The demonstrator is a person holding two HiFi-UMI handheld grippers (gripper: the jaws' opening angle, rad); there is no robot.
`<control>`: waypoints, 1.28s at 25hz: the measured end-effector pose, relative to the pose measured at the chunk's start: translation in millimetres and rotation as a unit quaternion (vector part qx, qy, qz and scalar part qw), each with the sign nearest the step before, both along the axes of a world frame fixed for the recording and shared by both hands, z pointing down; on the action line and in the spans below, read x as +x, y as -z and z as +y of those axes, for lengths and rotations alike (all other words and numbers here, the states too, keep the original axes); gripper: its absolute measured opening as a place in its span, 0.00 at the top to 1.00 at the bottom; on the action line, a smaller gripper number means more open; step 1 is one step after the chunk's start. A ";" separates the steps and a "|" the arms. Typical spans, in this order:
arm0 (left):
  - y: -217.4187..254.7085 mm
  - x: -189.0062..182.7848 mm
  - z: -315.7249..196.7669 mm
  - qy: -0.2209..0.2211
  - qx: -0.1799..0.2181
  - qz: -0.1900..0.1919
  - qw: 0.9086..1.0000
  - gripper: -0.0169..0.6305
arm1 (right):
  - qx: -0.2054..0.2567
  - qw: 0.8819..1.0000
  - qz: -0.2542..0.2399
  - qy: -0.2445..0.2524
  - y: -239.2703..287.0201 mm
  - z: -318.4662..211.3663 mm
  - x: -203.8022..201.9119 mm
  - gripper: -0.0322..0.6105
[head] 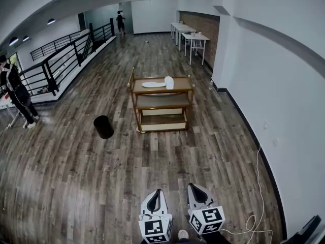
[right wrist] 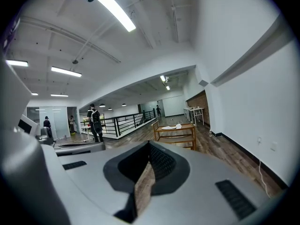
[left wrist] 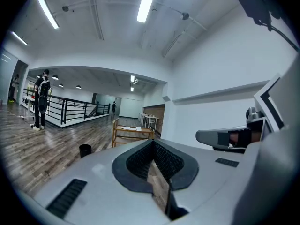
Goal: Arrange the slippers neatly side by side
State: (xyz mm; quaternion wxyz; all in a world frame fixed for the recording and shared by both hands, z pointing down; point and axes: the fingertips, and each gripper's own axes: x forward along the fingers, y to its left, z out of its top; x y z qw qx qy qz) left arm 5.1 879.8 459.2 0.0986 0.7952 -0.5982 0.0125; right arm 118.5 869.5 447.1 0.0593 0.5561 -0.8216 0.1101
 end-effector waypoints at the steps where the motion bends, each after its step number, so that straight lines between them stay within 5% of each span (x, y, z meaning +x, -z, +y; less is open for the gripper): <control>1: -1.0 -3.1 0.9 0.001 -0.001 0.000 1.000 0.97 | 0.000 1.000 0.005 0.004 -1.0 -0.5 -2.5 0.95; 6: -4.2 -31.0 -1.2 0.012 -0.006 -0.006 1.000 0.97 | 0.016 0.998 -0.027 0.051 9.0 -6.5 -30.1 0.95; 18: -22.3 -68.4 -19.9 0.021 -0.024 0.003 0.999 0.97 | 0.038 0.998 0.039 -0.022 1.9 -30.0 -36.9 0.95; 32: -26.6 -60.3 -154.3 0.043 -0.024 0.007 0.999 0.97 | 0.023 0.997 0.078 0.012 -11.0 -166.9 -38.8 0.95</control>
